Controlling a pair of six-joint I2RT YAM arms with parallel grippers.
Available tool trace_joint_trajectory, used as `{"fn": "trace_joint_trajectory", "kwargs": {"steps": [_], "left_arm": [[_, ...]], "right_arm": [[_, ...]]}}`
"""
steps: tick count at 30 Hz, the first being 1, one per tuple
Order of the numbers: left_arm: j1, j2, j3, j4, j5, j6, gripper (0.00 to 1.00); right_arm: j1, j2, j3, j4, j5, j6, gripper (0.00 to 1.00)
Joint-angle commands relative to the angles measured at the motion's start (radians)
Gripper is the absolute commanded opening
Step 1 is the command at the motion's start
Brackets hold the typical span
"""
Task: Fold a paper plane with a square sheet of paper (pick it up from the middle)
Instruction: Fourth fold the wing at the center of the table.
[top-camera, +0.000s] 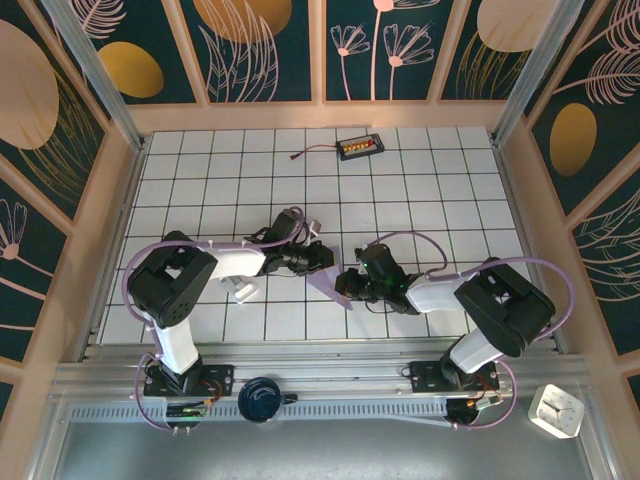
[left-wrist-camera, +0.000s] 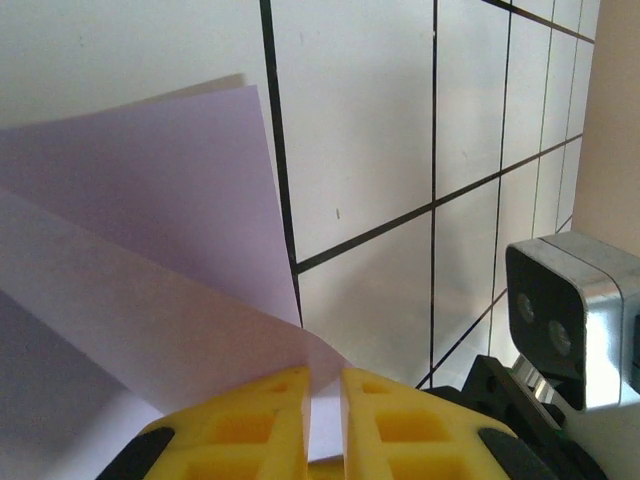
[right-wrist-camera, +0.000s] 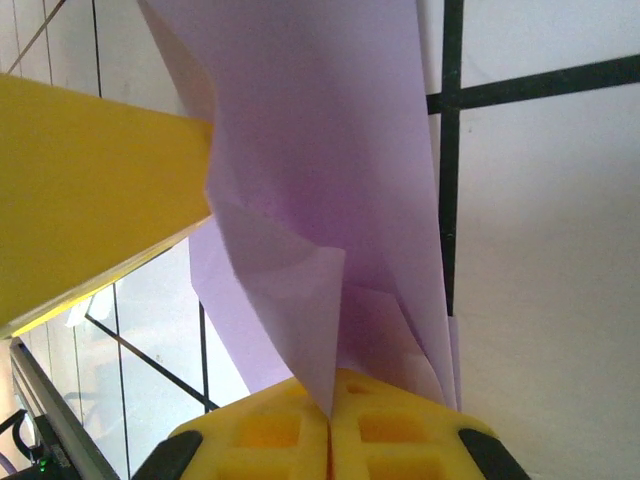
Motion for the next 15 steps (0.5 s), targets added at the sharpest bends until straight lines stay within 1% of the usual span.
{"fn": "trace_joint_trajectory", "kwargs": {"steps": [1, 15], "left_arm": [[0.003, 0.027, 0.02, 0.016, -0.002, 0.004, 0.15], [0.035, 0.034, -0.009, 0.011, -0.036, 0.029, 0.14]], "right_arm": [[-0.007, 0.01, -0.015, 0.009, -0.002, 0.007, 0.09], [-0.003, -0.004, -0.027, 0.01, 0.004, 0.006, 0.13]]}}
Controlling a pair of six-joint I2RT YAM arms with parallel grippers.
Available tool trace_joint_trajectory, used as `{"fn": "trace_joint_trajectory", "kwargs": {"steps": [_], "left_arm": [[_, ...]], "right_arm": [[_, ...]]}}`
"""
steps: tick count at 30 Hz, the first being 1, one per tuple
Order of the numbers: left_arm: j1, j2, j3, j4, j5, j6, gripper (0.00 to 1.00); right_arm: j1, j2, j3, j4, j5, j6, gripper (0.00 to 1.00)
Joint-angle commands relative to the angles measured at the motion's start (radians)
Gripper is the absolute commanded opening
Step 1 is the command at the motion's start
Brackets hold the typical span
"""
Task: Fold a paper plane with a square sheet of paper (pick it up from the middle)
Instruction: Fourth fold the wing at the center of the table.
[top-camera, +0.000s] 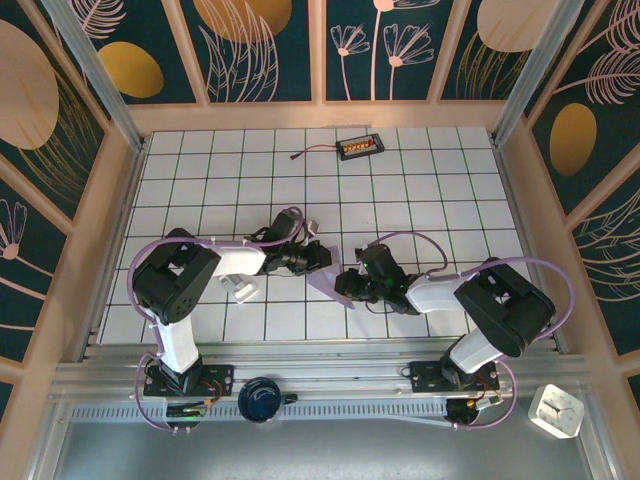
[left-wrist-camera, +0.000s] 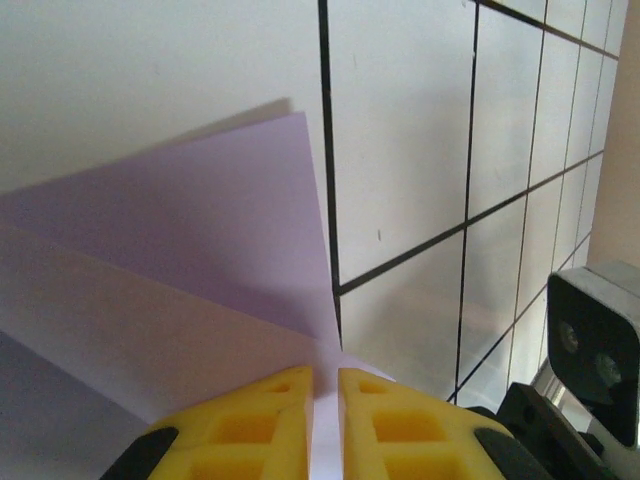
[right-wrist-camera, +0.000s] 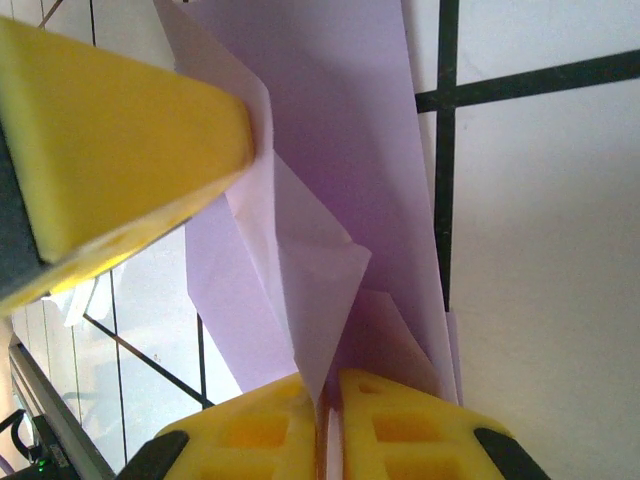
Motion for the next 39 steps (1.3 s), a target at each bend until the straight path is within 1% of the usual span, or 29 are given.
{"fn": "trace_joint_trajectory", "kwargs": {"steps": [1, 24, 39], "left_arm": [[0.014, 0.014, -0.011, 0.007, -0.017, 0.027, 0.14], [0.023, 0.058, -0.035, 0.027, -0.031, 0.031, 0.12], [0.022, 0.062, -0.056, 0.046, -0.028, 0.029, 0.11]], "right_arm": [[-0.003, -0.004, -0.023, 0.01, 0.003, 0.008, 0.14], [0.003, -0.013, -0.026, -0.002, 0.017, 0.006, 0.16], [0.033, -0.068, 0.016, -0.119, 0.074, -0.052, 0.2]]}}
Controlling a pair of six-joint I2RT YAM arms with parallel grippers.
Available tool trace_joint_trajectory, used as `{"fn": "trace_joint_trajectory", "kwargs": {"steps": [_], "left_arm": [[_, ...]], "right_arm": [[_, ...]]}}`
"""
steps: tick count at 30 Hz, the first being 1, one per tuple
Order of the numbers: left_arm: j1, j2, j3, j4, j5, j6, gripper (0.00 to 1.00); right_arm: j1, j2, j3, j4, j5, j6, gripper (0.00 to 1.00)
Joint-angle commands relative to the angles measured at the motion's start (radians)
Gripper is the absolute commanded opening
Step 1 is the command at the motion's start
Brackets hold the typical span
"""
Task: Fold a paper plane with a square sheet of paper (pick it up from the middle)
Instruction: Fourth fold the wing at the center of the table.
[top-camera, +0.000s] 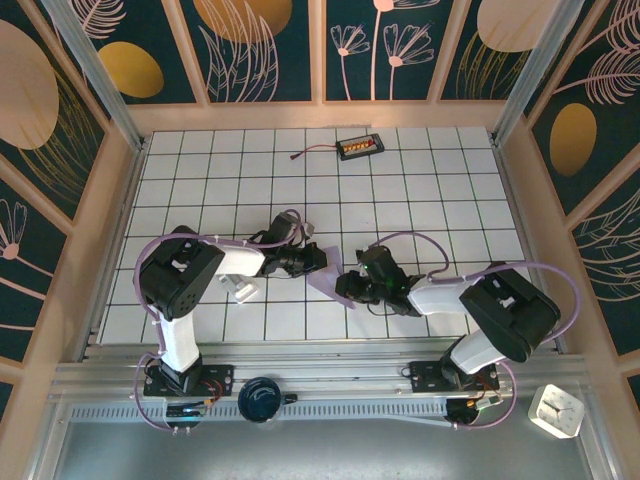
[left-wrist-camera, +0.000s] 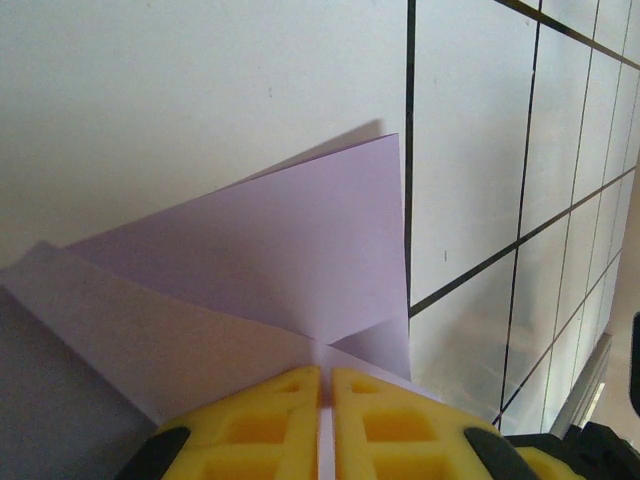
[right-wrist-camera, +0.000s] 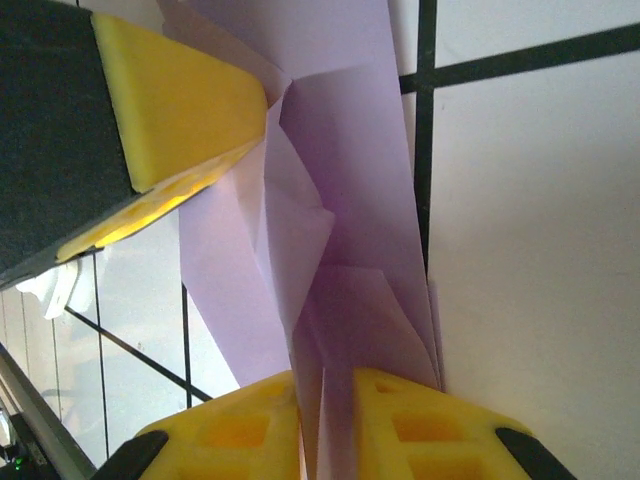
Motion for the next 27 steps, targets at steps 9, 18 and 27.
{"fn": "trace_joint_trajectory", "kwargs": {"steps": [9, 18, 27], "left_arm": [[0.009, 0.025, -0.023, -0.005, -0.004, 0.017, 0.11], [0.009, 0.026, -0.023, -0.009, -0.005, 0.02, 0.1], [0.009, 0.023, -0.023, -0.009, -0.005, 0.022, 0.1]], "right_arm": [[0.04, -0.059, -0.001, -0.106, 0.08, -0.032, 0.19], [0.045, -0.047, -0.009, -0.085, 0.072, -0.028, 0.15], [0.035, -0.012, -0.026, -0.009, 0.012, 0.006, 0.08]]}}
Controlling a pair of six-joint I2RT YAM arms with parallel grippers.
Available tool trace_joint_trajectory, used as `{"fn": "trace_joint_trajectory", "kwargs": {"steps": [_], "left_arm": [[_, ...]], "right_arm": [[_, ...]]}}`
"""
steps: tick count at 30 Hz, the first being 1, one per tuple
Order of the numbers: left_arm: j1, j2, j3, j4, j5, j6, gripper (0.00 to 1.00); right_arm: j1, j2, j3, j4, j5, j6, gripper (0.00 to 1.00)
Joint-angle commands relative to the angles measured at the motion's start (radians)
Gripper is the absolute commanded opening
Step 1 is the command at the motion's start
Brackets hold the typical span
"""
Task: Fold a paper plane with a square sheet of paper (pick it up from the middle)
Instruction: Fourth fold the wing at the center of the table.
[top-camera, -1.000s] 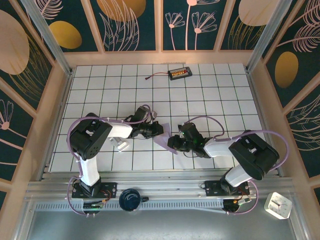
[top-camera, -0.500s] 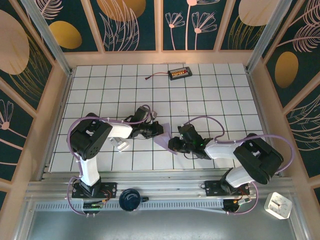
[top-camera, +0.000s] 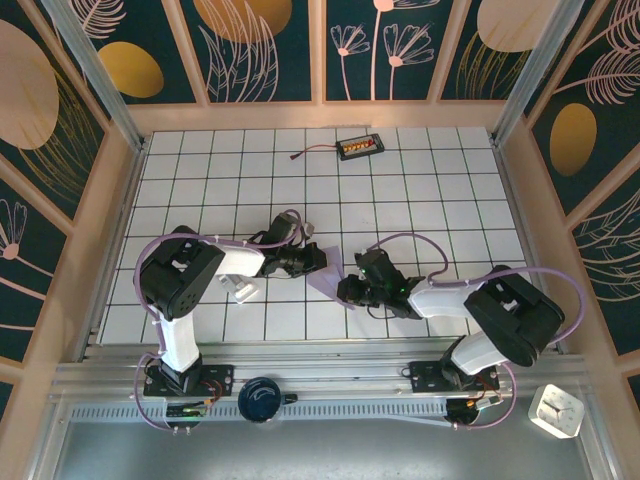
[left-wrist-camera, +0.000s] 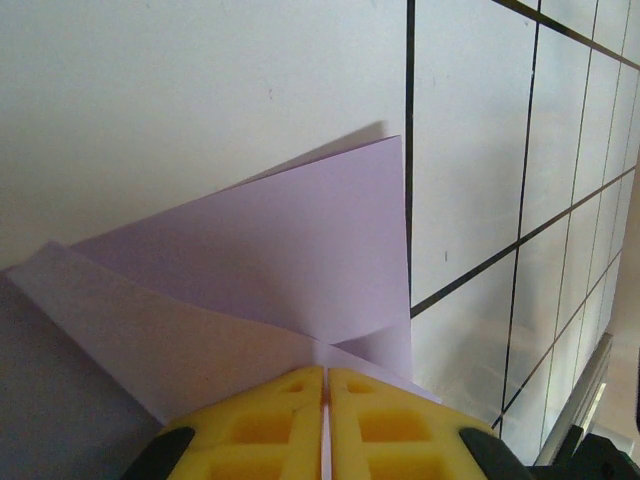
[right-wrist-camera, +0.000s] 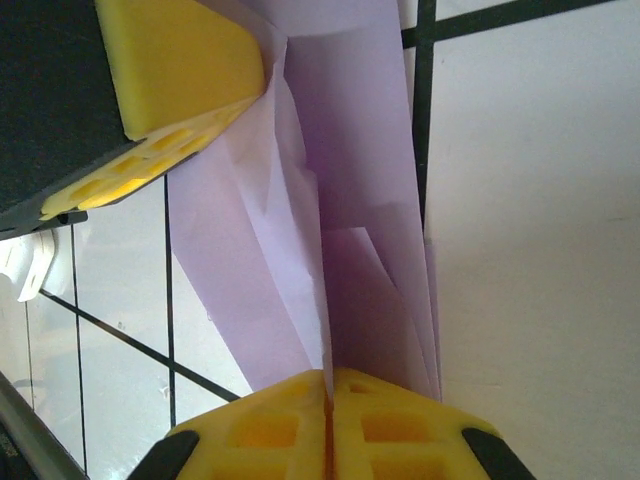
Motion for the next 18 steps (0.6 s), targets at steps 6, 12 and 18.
{"fn": "trace_joint_trajectory", "kwargs": {"steps": [6, 12, 18], "left_arm": [[0.009, 0.02, -0.019, -0.017, -0.004, 0.021, 0.09], [0.009, 0.02, -0.017, -0.019, -0.005, 0.022, 0.09], [0.009, 0.023, -0.018, -0.02, -0.003, 0.023, 0.09]], "right_arm": [[-0.005, -0.012, -0.019, 0.008, -0.013, -0.007, 0.13], [0.016, -0.057, -0.015, -0.072, 0.043, -0.057, 0.2], [0.048, -0.072, -0.003, -0.13, 0.09, -0.079, 0.21]]}}
